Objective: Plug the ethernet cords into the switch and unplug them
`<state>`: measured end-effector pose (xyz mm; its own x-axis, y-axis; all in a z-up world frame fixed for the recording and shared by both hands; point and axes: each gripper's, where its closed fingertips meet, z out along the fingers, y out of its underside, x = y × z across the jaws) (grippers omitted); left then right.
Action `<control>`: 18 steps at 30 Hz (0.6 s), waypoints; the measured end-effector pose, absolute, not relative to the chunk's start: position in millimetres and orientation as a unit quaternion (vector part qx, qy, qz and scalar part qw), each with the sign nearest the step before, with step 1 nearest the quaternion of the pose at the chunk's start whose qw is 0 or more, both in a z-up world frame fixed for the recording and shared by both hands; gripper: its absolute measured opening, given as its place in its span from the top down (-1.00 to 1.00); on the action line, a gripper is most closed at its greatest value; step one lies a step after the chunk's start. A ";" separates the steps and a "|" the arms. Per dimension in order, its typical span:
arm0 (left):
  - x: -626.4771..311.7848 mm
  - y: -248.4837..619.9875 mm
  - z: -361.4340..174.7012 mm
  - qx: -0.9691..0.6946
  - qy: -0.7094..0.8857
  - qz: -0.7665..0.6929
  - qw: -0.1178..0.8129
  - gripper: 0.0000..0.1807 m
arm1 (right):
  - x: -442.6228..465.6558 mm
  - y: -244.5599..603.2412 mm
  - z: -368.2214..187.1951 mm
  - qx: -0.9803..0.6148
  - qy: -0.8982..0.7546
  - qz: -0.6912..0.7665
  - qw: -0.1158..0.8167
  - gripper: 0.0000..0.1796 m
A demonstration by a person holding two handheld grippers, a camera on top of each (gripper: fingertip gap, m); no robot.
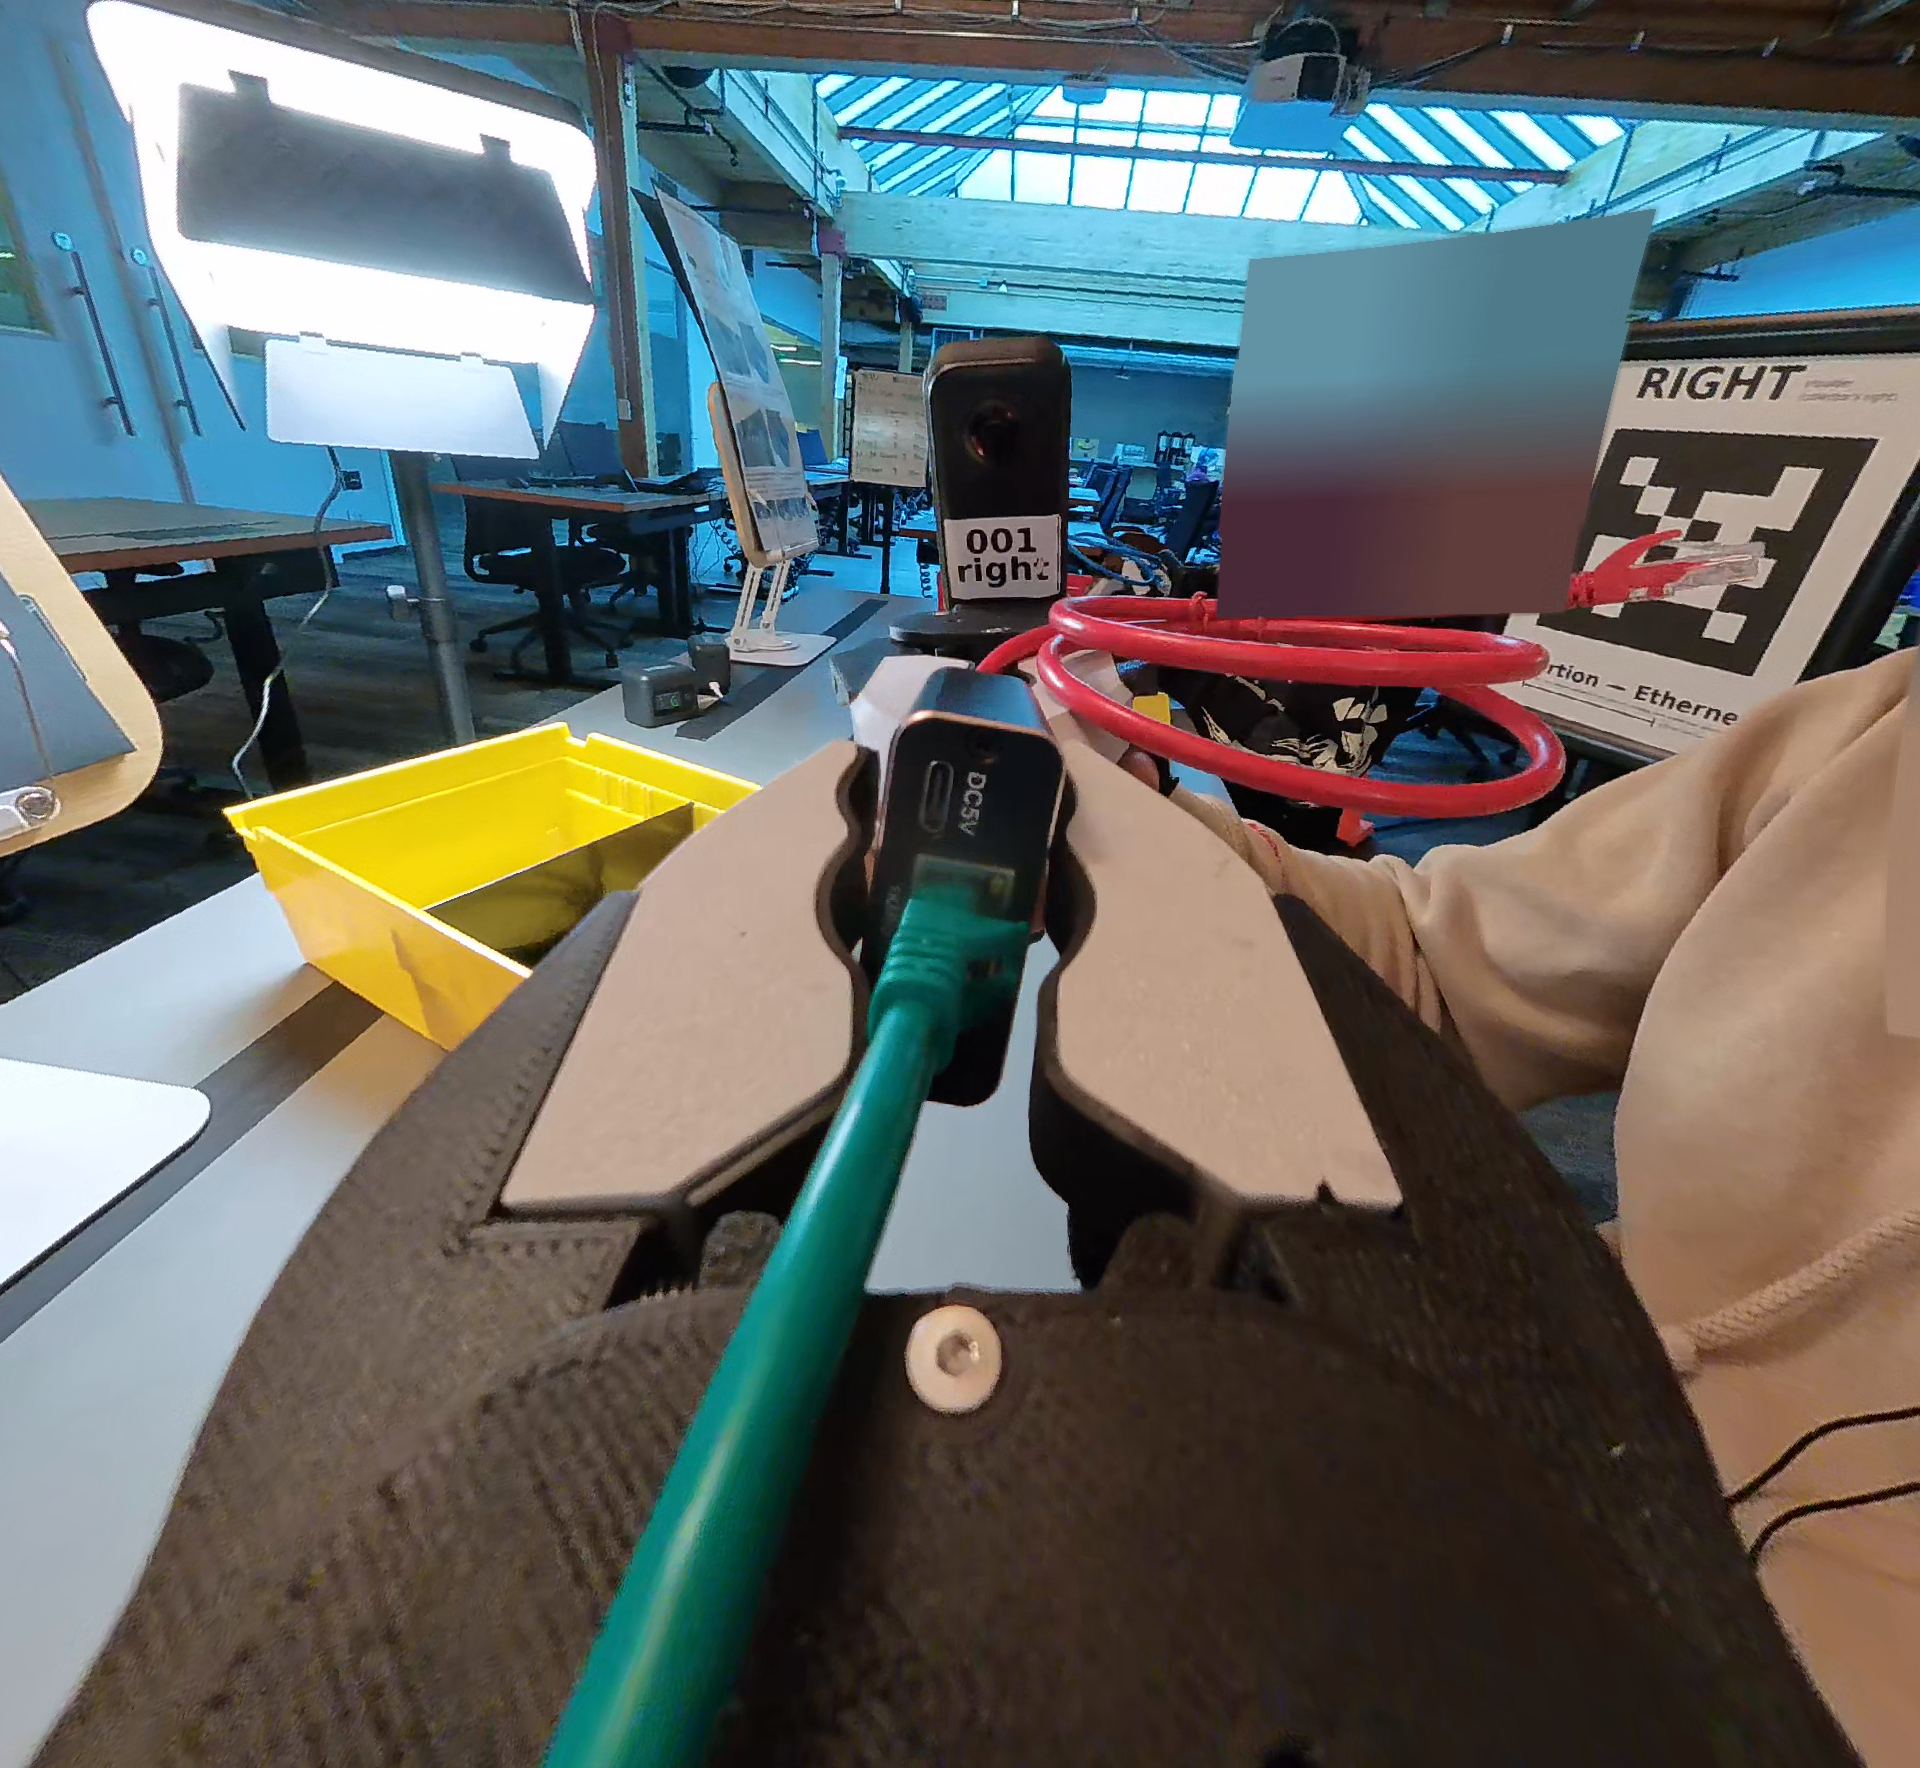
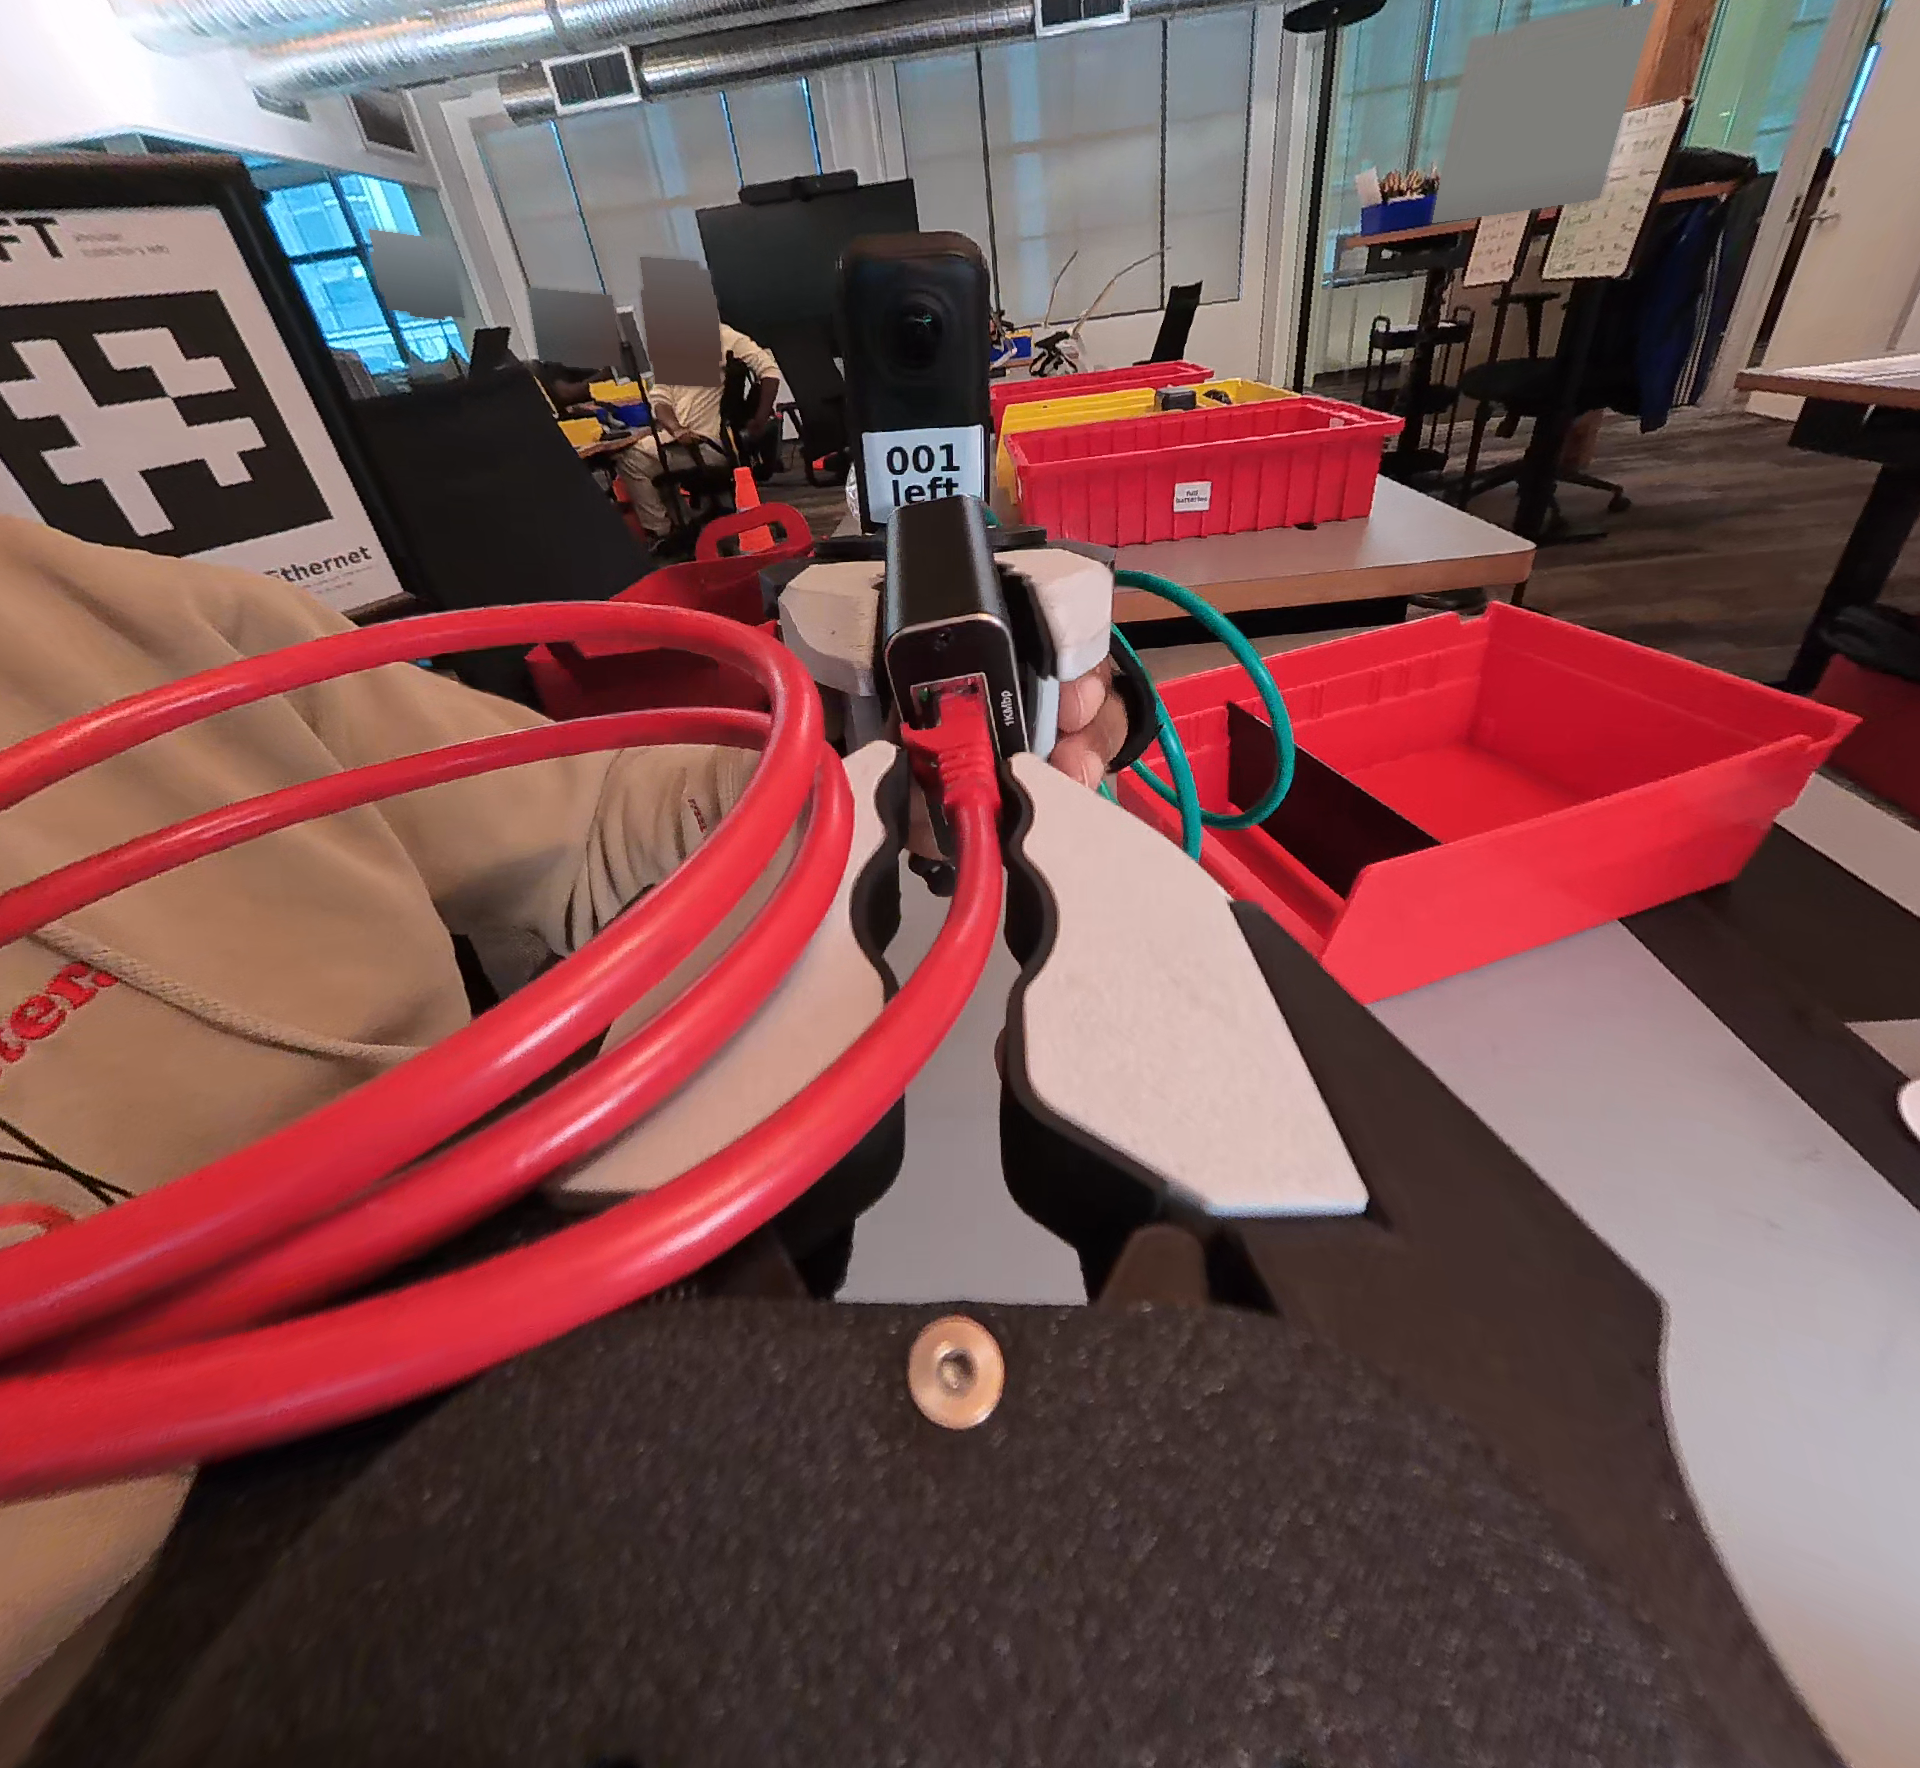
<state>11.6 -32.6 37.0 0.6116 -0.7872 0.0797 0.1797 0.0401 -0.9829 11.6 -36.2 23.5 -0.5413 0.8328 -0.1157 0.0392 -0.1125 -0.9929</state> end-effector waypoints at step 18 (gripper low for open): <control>5.1 -30.3 43.2 -0.566 0.215 -0.386 0.697 0.69 | 5.7 -31.5 38.7 -0.353 -0.543 0.655 0.388 0.81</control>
<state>5.1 -30.3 43.2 0.6103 -0.7803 0.1368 0.2942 0.0630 -0.9537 5.7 -31.5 38.7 -0.4487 0.8927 -0.0412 -0.1245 -0.1081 -0.9863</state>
